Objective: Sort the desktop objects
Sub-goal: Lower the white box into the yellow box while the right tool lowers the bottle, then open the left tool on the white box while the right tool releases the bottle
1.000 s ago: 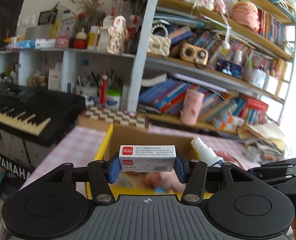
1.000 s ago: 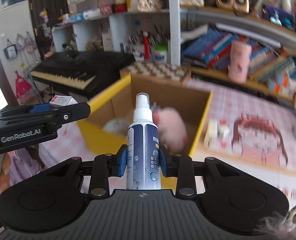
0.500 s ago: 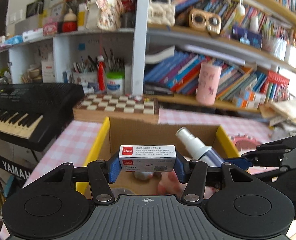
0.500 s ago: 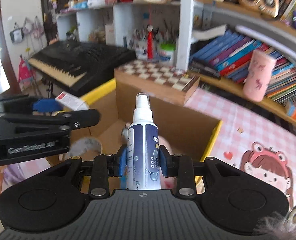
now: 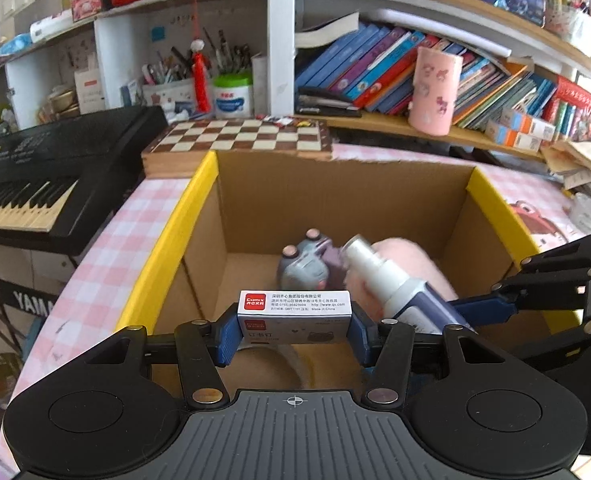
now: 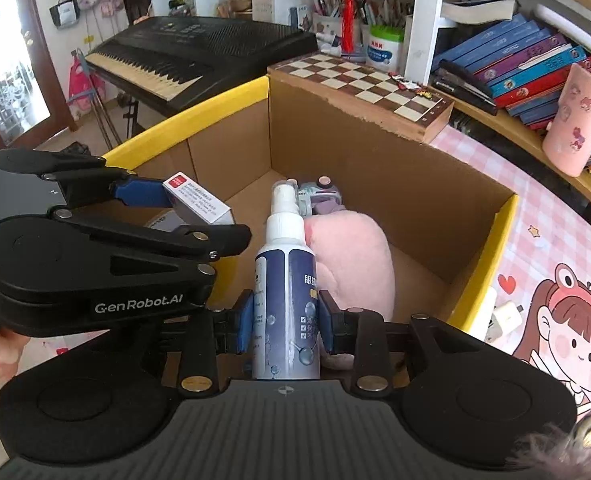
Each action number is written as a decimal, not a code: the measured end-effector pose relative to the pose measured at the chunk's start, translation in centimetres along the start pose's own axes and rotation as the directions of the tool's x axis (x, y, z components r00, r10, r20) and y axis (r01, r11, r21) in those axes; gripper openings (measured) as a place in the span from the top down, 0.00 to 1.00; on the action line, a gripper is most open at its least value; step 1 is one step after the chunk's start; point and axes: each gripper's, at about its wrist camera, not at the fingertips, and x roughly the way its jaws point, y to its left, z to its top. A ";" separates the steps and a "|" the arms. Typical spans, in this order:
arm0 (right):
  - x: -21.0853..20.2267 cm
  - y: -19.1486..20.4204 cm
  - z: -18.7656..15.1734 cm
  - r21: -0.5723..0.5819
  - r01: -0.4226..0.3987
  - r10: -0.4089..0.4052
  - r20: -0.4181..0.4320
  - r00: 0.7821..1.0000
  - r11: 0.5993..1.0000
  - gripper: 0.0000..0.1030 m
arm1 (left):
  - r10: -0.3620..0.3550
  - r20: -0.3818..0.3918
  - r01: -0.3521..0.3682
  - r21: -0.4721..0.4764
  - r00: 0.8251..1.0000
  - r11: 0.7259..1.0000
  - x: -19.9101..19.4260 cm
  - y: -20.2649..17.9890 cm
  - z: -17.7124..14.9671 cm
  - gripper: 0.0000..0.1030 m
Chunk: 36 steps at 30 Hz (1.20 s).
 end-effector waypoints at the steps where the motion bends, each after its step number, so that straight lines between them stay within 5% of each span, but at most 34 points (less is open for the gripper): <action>1: 0.1 0.0 0.0 0.001 -0.002 0.002 -0.005 1.000 1.000 0.71 | 0.002 -0.004 -0.002 -0.005 1.000 1.000 0.1 0.1 0.0 0.48; 9: 0.5 -0.1 0.3 0.008 -0.013 0.013 -0.017 1.000 1.000 0.70 | -0.004 -0.005 0.004 -0.035 1.000 0.999 -0.2 0.3 0.1 0.45; 14: -0.5 0.1 -0.2 0.048 0.001 -0.002 0.028 1.000 0.999 0.68 | -0.002 0.070 0.002 0.004 0.998 1.000 -1.9 0.0 0.1 0.31; 22: -3.6 1.1 -1.2 0.057 0.060 -0.065 0.103 0.992 0.997 0.61 | -0.015 0.162 0.006 0.054 0.987 0.999 -5.6 -0.7 -0.3 0.24; 36: -10.1 3.3 -4.7 0.171 0.223 -0.258 0.227 0.939 0.960 0.61 | -0.062 0.232 0.050 0.057 0.971 0.997 -12.2 0.0 -2.6 0.23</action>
